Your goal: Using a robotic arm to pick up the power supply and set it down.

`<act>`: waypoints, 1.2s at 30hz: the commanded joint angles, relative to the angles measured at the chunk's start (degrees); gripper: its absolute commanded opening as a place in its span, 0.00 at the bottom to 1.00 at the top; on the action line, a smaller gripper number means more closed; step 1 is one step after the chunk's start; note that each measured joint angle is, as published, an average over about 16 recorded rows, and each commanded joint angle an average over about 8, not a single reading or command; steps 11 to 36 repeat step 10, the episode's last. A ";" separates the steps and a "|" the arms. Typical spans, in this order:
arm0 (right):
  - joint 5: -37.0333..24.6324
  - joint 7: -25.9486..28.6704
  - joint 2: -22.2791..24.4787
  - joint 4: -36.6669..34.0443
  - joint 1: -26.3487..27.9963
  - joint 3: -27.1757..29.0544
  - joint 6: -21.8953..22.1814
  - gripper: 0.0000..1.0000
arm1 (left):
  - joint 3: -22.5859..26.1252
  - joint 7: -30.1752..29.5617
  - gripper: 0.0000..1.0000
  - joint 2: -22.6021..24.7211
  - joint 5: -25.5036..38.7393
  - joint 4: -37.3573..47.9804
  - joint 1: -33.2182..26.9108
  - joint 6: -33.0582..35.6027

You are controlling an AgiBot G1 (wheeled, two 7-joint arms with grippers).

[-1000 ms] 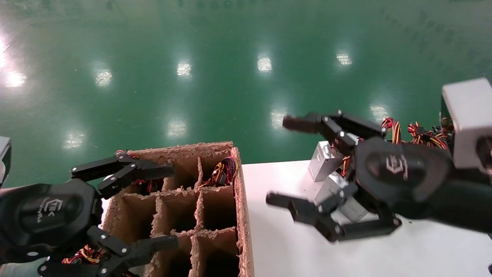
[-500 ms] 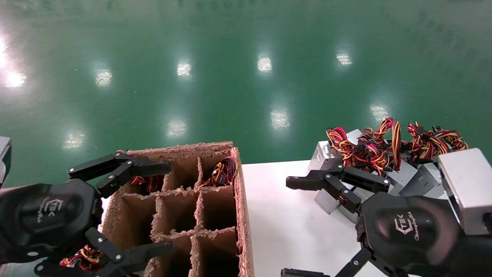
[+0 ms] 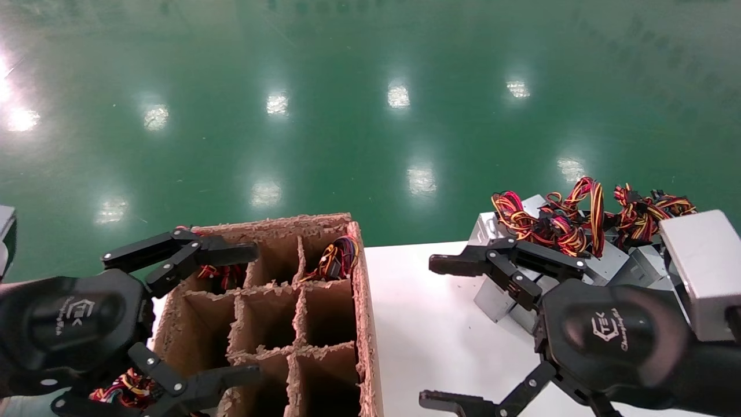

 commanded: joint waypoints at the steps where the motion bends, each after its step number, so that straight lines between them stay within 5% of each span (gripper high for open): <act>1: 0.18 -0.08 0.05 0.01 0.10 -0.23 0.19 1.00 | 0.00 0.00 1.00 0.00 0.00 0.00 0.00 0.00; 36: 0.53 -0.19 0.15 0.04 0.31 -0.67 0.58 1.00 | 0.00 0.00 1.00 0.00 0.00 0.00 0.00 0.00</act>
